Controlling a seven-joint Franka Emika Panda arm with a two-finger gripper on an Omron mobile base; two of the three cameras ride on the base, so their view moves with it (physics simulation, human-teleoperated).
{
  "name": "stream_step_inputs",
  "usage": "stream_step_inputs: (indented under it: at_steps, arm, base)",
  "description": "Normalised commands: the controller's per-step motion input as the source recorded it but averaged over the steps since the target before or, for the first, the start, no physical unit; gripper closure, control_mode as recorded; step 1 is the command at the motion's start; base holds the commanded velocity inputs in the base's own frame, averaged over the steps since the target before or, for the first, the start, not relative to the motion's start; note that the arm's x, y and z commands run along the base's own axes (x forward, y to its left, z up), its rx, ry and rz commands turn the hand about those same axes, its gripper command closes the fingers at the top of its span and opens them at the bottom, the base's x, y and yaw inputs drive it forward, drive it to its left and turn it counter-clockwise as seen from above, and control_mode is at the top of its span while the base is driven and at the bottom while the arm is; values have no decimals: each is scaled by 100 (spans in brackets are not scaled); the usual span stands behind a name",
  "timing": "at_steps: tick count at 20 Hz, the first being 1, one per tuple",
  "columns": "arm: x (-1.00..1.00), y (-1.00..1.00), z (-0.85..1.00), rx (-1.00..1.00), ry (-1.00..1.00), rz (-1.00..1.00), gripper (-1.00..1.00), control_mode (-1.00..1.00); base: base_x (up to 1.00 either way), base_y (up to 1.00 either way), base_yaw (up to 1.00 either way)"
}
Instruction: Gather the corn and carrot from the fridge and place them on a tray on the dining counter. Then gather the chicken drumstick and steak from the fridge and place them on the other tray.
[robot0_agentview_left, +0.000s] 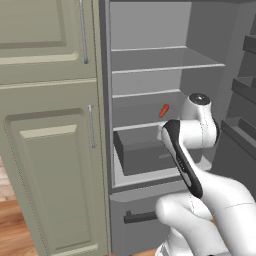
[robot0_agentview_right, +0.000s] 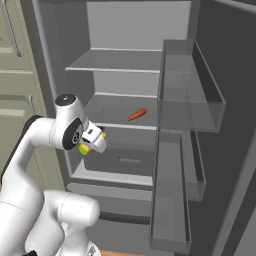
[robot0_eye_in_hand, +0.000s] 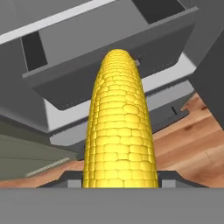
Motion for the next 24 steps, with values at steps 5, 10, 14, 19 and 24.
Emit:
stream_step_inputs:
  at_steps: [5,10,14,19,24]
  arm:
    - [-18,13,-2,0,0,-1,100,100]
    - [0,0,0,0,0,0,100,100]
    - [0,0,0,0,0,0,100,100]
    - [0,0,0,0,0,0,100,100]
    - [0,0,0,0,0,0,100,100]
  base:
    - [-39,19,-12]
    - [-69,21,-26]
    - [-86,1,-44]
    - [-84,-11,-62]
    - [-95,5,-74]
